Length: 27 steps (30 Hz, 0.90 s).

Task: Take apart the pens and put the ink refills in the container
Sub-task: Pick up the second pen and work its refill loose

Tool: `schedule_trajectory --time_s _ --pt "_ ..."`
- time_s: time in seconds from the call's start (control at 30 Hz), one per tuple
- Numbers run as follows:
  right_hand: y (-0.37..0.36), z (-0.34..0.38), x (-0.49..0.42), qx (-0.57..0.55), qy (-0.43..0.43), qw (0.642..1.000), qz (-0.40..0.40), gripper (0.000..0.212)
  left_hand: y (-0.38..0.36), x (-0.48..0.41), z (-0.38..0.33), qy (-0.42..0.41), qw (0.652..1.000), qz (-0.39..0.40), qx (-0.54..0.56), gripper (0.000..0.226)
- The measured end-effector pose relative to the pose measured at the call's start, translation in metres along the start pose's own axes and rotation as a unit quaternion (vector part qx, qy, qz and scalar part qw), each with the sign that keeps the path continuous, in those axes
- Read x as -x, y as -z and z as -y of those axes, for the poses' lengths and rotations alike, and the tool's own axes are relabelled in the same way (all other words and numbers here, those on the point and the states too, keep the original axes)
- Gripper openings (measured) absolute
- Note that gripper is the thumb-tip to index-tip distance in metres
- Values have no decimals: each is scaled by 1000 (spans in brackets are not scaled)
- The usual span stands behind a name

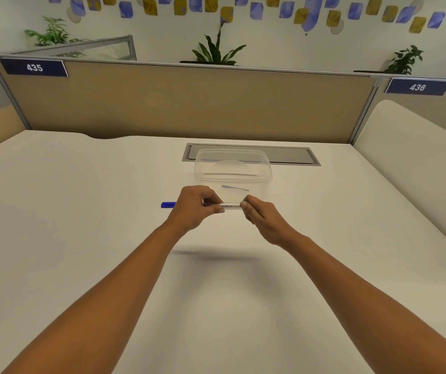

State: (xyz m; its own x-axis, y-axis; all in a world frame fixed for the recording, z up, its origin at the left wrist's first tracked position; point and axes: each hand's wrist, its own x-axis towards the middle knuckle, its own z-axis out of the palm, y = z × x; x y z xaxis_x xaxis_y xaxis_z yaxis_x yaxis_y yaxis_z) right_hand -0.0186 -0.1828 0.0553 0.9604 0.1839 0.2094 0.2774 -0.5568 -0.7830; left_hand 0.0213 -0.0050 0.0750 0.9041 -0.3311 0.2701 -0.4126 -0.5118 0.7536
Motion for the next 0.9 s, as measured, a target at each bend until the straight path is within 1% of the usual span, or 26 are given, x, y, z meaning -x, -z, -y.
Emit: schedule_trajectory --time_s 0.17,0.37,0.5,0.6,0.67,0.7,0.73,0.83,0.9 --pt "-1 2 -1 -95 -72 993 23 35 -5 5 2 -26 999 -33 -16 14" --pt "-1 9 -3 -209 -140 967 49 42 -10 6 1 -51 994 -81 -42 15" --pt "0 9 -5 -272 -189 941 66 45 -12 6 0 -67 991 -98 -64 13" --pt "2 9 -7 -327 -241 910 87 45 -14 5 1 -70 990 -98 -78 14" --pt "2 11 -7 -352 -262 895 83 45 -14 5 2 -66 991 -93 -76 14" --pt "0 12 -7 -344 -258 900 71 45 -14 5 2 -62 991 -90 -71 14" --pt "-2 12 -7 -319 -244 914 51 46 -14 5 3 -56 992 -87 -65 15" --pt "-11 13 -8 -177 -159 971 -29 45 -13 6 4 -38 996 -75 -37 16" --pt "-14 12 -9 -90 -93 988 -81 40 -12 5 4 -26 997 -63 -26 17"
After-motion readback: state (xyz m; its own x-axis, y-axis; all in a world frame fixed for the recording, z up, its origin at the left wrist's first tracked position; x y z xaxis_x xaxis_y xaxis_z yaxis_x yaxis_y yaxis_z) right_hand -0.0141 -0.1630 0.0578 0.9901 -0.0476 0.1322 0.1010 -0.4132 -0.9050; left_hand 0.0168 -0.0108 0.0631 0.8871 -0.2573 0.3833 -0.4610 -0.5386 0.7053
